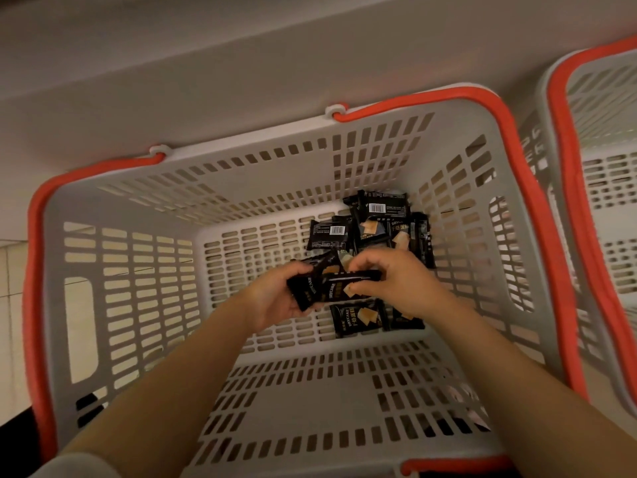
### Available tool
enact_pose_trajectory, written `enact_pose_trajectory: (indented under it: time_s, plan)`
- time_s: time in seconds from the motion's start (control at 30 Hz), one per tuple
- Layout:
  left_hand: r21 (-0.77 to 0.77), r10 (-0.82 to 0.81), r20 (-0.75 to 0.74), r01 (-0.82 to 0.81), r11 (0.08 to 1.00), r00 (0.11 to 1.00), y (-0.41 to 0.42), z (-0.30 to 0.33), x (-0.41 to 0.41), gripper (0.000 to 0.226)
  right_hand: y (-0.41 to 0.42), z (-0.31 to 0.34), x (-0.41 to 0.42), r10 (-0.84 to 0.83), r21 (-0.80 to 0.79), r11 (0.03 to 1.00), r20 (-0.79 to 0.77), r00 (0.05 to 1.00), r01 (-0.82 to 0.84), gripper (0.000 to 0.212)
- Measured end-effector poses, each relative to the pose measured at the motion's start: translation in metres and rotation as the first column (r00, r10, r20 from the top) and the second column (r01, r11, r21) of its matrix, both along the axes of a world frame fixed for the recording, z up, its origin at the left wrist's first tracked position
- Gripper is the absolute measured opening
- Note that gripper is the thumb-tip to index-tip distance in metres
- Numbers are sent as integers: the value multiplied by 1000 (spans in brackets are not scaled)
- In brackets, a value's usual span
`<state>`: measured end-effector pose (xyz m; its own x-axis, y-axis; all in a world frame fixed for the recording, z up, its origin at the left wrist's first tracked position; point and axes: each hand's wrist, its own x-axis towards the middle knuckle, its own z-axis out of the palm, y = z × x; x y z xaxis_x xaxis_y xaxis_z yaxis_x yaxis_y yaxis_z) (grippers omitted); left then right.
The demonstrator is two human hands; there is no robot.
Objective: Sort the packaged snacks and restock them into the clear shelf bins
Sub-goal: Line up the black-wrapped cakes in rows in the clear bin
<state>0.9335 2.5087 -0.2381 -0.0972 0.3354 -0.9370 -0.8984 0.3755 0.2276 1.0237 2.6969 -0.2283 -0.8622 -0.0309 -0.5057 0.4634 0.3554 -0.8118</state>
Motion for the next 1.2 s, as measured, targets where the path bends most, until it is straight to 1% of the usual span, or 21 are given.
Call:
enact_pose_trajectory:
  time_s: [0.1, 0.17, 0.23, 0.37, 0.43, 0.5, 0.53, 0.57, 0.6, 0.63, 0.67, 0.7, 0.77, 0.83, 0.87, 1.0, 1.03, 1.07, 1.1, 1.13, 1.2]
  plan:
    - [-81, -194, -79, 187, 979, 978, 5, 2, 2, 32, -9, -5, 1, 86, 164, 984, -80, 993, -72, 17]
    - [-102, -201, -140, 188, 977, 969, 9, 3, 5, 36, -12, -7, 1, 131, 288, 953, -93, 987, -99, 23]
    - [-104, -185, -185, 168, 980, 965, 13, 3, 8, 38, -12, -8, 2, 159, 317, 941, -90, 983, -123, 25]
    - [-12, -116, -142, 115, 993, 983, 17, 1, 16, 42, -8, -10, 5, 117, 87, 989, 50, 992, -121, 32]
    - [-28, -38, -205, 33, 999, 978, 17, -4, 17, 50, -6, -13, 4, 45, -6, 999, 136, 990, -44, 38]
    - [-111, 64, -345, -108, 988, 936, 19, -10, 17, 44, -4, -15, 3, -94, -128, 983, 257, 962, 130, 33]
    - [-165, 30, -467, -120, 979, 884, 19, -14, 18, 33, -4, -16, 3, -157, -169, 961, 322, 934, 220, 29]
    - [-256, -120, -606, -50, 965, 786, 17, -20, 18, 22, -3, -17, 2, -206, -183, 939, 376, 904, 290, 27]
    - [-385, -352, -707, 84, 919, 613, 15, -26, 18, 17, -3, -18, 3, -246, -178, 922, 417, 875, 344, 26]
    - [-497, -539, -742, 212, 841, 398, 12, -32, 17, 22, -3, -19, 3, -283, -161, 908, 446, 849, 387, 25]
    - [-570, -637, -742, 305, 763, 206, 10, -39, 16, 31, -2, -20, 4, -317, -136, 898, 457, 831, 418, 23]
    - [-618, -684, -726, 366, 696, 76, 9, -45, 15, 39, -2, -20, 5, -347, -112, 891, 457, 819, 440, 21]
    - [-701, -753, -655, 422, 574, -63, 8, -54, 13, 51, -3, -21, 6, -390, -95, 872, 459, 798, 481, 19]
    - [-795, -821, -534, 451, 406, -203, 6, -63, 12, 59, -4, -21, 6, -423, -124, 831, 492, 761, 542, 20]
    - [-819, -838, -492, 454, 351, -238, 6, -66, 13, 62, -5, -21, 5, -432, -142, 810, 512, 743, 569, 21]
    - [-842, -877, -439, 431, 325, -196, 7, -69, 19, 59, -7, -19, 4, -447, -121, 813, 495, 745, 569, 7]
    - [-837, -880, -442, 433, 334, -175, 8, -68, 20, 58, -7, -17, 5, -464, -108, 813, 473, 749, 572, 5]
    - [-810, -880, -461, 459, 364, -115, 9, -65, 19, 57, -7, -15, 5, -485, -97, 811, 439, 757, 576, 6]
    - [-757, -872, -489, 502, 419, -9, 10, -60, 18, 56, -6, -12, 5, -503, -90, 812, 394, 769, 577, 8]
    - [-674, -845, -518, 544, 500, 135, 9, -53, 16, 52, -5, -8, 6, -520, -84, 811, 350, 779, 579, 10]
    - [-479, -730, -544, 560, 676, 415, 7, -33, 13, 30, -2, 2, 7, -570, -100, 781, 288, 769, 616, 12]
